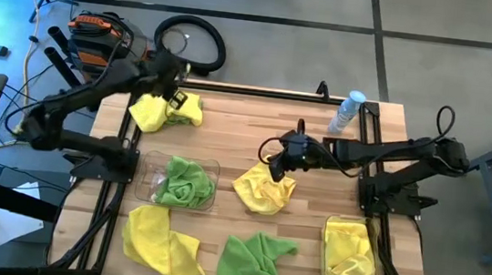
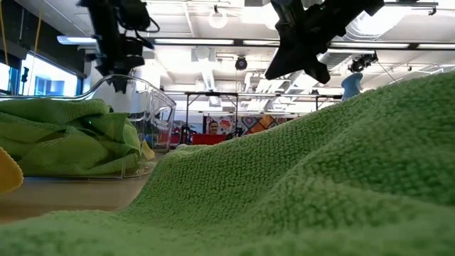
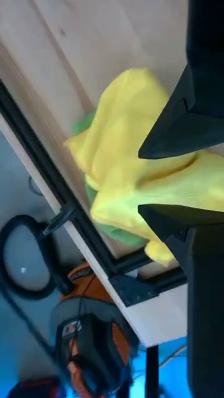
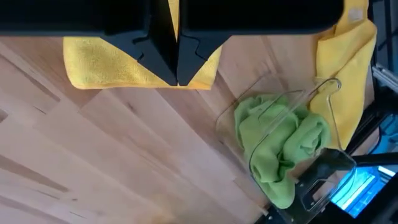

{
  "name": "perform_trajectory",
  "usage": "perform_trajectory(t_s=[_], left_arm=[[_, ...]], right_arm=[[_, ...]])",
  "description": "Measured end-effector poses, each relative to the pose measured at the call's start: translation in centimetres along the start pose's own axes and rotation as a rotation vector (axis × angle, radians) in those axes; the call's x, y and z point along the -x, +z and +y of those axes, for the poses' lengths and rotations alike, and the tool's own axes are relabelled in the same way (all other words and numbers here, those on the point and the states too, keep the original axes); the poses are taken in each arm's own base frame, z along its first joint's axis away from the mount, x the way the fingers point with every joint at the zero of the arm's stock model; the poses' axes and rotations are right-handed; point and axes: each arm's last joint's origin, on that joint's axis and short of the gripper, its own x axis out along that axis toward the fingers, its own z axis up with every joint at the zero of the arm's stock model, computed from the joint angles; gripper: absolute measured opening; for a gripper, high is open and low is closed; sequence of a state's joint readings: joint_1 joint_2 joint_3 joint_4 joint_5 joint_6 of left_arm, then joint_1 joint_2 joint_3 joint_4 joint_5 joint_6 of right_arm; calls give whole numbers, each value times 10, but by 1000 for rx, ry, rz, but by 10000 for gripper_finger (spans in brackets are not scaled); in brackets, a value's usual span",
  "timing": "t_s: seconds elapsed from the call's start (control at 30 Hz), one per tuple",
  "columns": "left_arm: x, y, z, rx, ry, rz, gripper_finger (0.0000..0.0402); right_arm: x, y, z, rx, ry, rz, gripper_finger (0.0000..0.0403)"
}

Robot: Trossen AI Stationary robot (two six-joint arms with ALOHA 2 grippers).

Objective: Sort microfiber towel by color & place in baskets
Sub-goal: Put the yellow towel into the right transparent bin

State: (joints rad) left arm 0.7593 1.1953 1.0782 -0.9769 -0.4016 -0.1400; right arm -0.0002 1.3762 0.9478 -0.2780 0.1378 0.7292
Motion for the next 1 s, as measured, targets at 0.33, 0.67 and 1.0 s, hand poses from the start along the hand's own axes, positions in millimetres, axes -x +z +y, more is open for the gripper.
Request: perform_trajectory(t_s=[0.33,0.67,1.0], left_arm=[[-59,30,13,53,-166,290,189],[-92,27,6,14,-129,443,193],[-104,24,4,31,-110,506,16]], right_arm=[[0,1,-2,-34,-14,-8,0],[0,1,-4,-33,-57,-24,0],[0,1,-4,-12,-55,-21,0]])
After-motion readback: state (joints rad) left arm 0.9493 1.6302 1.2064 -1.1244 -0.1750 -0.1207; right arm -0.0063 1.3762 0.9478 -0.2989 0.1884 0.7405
